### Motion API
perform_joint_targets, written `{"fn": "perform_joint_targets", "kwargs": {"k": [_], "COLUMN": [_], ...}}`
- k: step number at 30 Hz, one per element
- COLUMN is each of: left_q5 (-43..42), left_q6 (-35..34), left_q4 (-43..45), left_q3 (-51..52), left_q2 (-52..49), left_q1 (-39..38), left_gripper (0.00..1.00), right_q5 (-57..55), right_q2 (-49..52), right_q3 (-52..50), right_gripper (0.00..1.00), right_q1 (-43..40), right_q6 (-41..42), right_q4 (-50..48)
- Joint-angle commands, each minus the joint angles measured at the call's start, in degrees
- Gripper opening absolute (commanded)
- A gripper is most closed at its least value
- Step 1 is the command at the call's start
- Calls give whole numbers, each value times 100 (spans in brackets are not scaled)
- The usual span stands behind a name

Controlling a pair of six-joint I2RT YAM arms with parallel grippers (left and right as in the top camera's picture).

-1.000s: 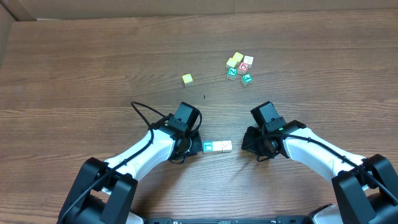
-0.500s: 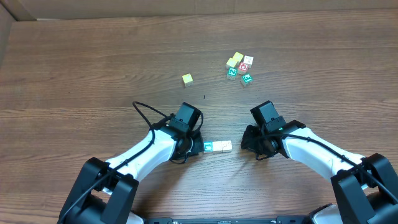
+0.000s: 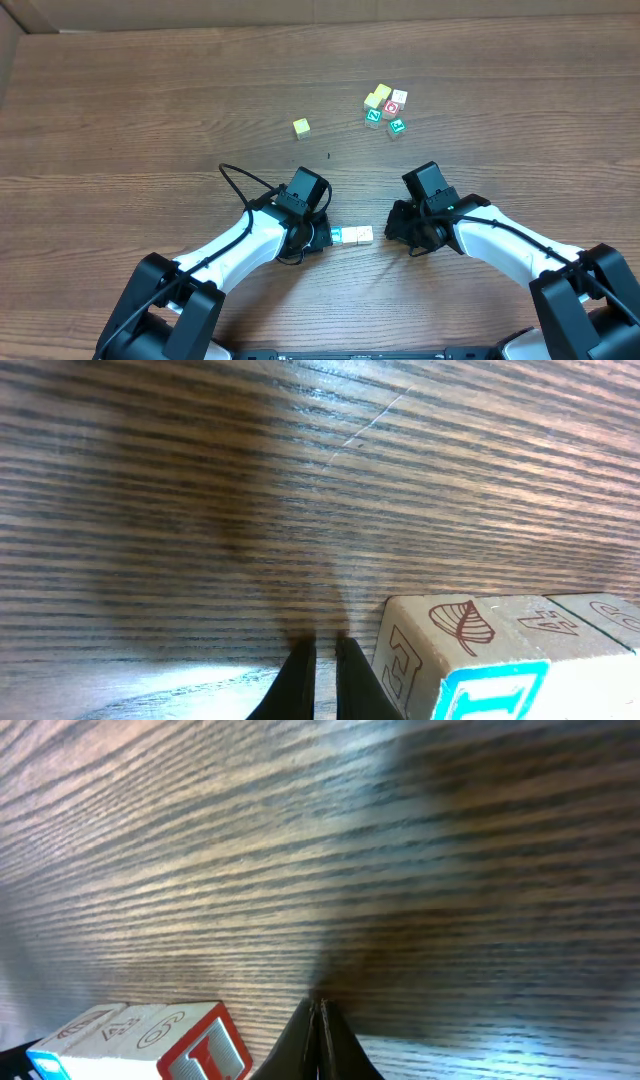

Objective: Flip 3 blocks

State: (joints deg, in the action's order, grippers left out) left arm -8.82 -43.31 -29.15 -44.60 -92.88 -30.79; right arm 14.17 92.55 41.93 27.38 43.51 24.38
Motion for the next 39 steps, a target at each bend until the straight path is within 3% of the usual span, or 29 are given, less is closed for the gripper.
{"fn": "perform_joint_targets", "kwargs": {"k": [1, 39], "left_q5": [13, -109], "left_q6": [87, 90], "left_q4": [-55, 11], "left_q3": [219, 219], "left_q2": [-249, -249], "left_q1": [-70, -74], "left_gripper": [4, 4], "right_q5": [66, -105], "right_q2": [98, 98], "right_q3": [-85, -85], "right_gripper": [4, 5], "right_q1": [140, 638], "right_q6": [20, 0], "right_q4": [-31, -415]}}
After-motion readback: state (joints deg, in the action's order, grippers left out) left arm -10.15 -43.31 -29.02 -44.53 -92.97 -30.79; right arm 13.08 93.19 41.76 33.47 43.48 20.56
